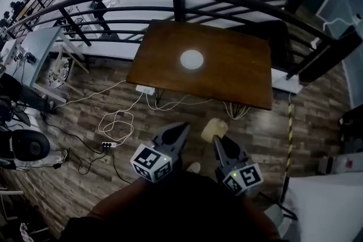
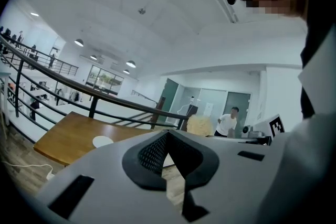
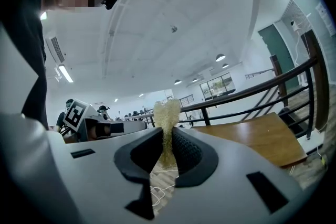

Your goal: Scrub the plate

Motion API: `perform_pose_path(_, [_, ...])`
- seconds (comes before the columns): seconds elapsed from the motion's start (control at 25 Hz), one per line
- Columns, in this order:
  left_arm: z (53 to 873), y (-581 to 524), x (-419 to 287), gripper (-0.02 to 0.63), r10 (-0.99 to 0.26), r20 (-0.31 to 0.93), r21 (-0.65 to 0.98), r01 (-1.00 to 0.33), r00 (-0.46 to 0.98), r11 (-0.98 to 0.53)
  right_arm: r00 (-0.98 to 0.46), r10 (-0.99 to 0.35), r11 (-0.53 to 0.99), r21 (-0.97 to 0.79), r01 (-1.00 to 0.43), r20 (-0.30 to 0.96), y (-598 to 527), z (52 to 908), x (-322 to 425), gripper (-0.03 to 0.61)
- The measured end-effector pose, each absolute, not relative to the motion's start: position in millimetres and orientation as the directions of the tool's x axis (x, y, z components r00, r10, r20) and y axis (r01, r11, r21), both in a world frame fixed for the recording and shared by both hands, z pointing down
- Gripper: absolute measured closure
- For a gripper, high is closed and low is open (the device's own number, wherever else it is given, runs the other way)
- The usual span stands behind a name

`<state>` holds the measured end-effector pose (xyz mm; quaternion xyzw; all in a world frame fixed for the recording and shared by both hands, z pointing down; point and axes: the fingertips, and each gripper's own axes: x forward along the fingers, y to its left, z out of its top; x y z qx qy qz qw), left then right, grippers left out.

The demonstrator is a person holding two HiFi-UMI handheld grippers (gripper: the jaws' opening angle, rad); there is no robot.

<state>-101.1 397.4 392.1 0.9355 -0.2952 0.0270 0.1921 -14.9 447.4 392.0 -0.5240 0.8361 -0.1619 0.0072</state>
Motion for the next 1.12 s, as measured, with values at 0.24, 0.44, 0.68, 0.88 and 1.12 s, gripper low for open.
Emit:
perform_pose_path(0.24, [397.5, 360.0, -89.8, 0.603, -0.518, 0.157, 0.365, -0.537, 0.841, -0.761, -0.44, -0.884, 0.38, -0.302, -0.874, 0.16, 410.6, 393.5, -12.3, 0.523])
perform_pose_path(0.44, [403.8, 302.9, -96.7, 0.603, -0.503, 0.156, 0.367, -0.523, 0.85, -0.769, -0.423, -0.89, 0.363, -0.294, -0.884, 0.173, 354.1, 399.3, -19.3, 0.522])
perform_pose_path(0.68, [402.2, 224.1, -115.0, 0.604, -0.481, 0.144, 0.351, -0.499, 0.865, -0.793, -0.404, -0.899, 0.353, -0.268, -0.896, 0.168, 275.0, 403.7, -39.5, 0.522])
perform_pose_path(0.88, [398.0, 161.8, -138.8, 0.604, -0.476, 0.136, 0.34, -0.492, 0.869, -0.802, -0.392, -0.902, 0.346, -0.242, -0.907, 0.18, 211.5, 396.5, -61.7, 0.523])
perform_pose_path(1.12, [396.8, 113.6, -149.8, 0.603, -0.475, 0.115, 0.322, -0.485, 0.873, -0.813, -0.37, -0.915, 0.335, -0.212, -0.918, 0.159, 157.5, 384.1, -67.0, 0.523])
